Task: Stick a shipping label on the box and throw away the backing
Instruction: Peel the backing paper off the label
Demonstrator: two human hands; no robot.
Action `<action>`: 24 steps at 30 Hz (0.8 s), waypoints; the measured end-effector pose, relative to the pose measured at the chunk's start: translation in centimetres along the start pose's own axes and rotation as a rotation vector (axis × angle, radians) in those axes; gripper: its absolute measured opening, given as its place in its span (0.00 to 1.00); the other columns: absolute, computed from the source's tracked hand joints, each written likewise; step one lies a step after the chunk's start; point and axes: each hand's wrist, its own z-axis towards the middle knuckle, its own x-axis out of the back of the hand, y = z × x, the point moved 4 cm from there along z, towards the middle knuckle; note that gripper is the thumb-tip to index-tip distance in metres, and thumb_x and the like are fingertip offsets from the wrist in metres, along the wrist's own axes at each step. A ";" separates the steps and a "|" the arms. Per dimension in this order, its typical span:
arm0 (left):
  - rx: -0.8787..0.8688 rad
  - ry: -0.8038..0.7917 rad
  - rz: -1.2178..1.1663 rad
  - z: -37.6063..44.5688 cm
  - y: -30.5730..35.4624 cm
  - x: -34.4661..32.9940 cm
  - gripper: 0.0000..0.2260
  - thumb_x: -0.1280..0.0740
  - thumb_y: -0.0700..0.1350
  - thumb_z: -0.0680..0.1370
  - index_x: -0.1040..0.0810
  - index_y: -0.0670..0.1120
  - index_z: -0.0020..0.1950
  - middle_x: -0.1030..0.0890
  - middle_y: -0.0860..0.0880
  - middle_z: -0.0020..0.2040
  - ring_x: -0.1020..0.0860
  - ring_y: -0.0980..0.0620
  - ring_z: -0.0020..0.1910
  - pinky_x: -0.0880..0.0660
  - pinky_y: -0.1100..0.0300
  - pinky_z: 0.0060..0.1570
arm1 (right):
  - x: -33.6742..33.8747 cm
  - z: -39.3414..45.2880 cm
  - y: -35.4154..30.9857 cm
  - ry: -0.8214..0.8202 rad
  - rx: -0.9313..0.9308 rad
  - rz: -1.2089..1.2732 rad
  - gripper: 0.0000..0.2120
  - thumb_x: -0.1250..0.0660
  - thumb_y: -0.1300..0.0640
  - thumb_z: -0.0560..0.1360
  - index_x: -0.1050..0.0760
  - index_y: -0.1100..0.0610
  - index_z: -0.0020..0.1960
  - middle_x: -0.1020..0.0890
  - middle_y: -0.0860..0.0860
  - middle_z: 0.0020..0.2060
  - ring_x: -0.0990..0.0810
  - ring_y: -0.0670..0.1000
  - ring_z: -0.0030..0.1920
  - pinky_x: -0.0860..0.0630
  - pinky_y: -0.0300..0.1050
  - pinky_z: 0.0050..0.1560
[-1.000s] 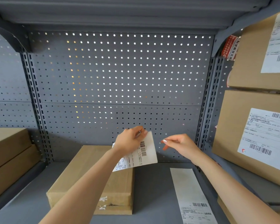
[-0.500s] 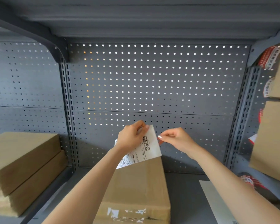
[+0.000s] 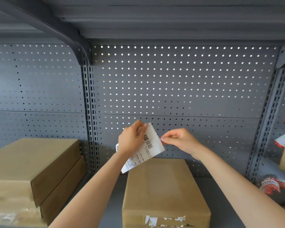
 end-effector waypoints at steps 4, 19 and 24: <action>0.020 0.025 -0.019 0.1 -1.3 0.7 0.12 0.46 0.56 0.80 0.31 0.52 0.42 0.25 0.54 0.30 0.26 0.54 0.31 0.34 0.60 0.31 | -1.0 0.1 -0.2 -0.021 -0.024 -0.029 0.06 0.33 0.57 0.74 0.17 0.52 0.43 0.14 0.44 0.40 0.19 0.35 0.42 0.31 0.32 0.47; 0.050 0.033 -0.038 0.6 -2.8 0.5 0.13 0.46 0.57 0.80 0.32 0.53 0.41 0.20 0.50 0.34 0.22 0.49 0.33 0.32 0.60 0.31 | -2.0 0.5 0.6 -0.110 -0.069 -0.068 0.04 0.32 0.58 0.75 0.19 0.55 0.43 0.13 0.48 0.39 0.17 0.38 0.44 0.29 0.35 0.52; 0.075 -0.005 -0.057 0.5 -2.4 -0.4 0.13 0.47 0.58 0.80 0.32 0.53 0.40 0.22 0.51 0.34 0.24 0.49 0.34 0.32 0.58 0.34 | -1.4 0.2 0.7 -0.113 -0.063 -0.046 0.05 0.34 0.59 0.76 0.21 0.55 0.42 0.14 0.48 0.39 0.18 0.39 0.44 0.30 0.33 0.49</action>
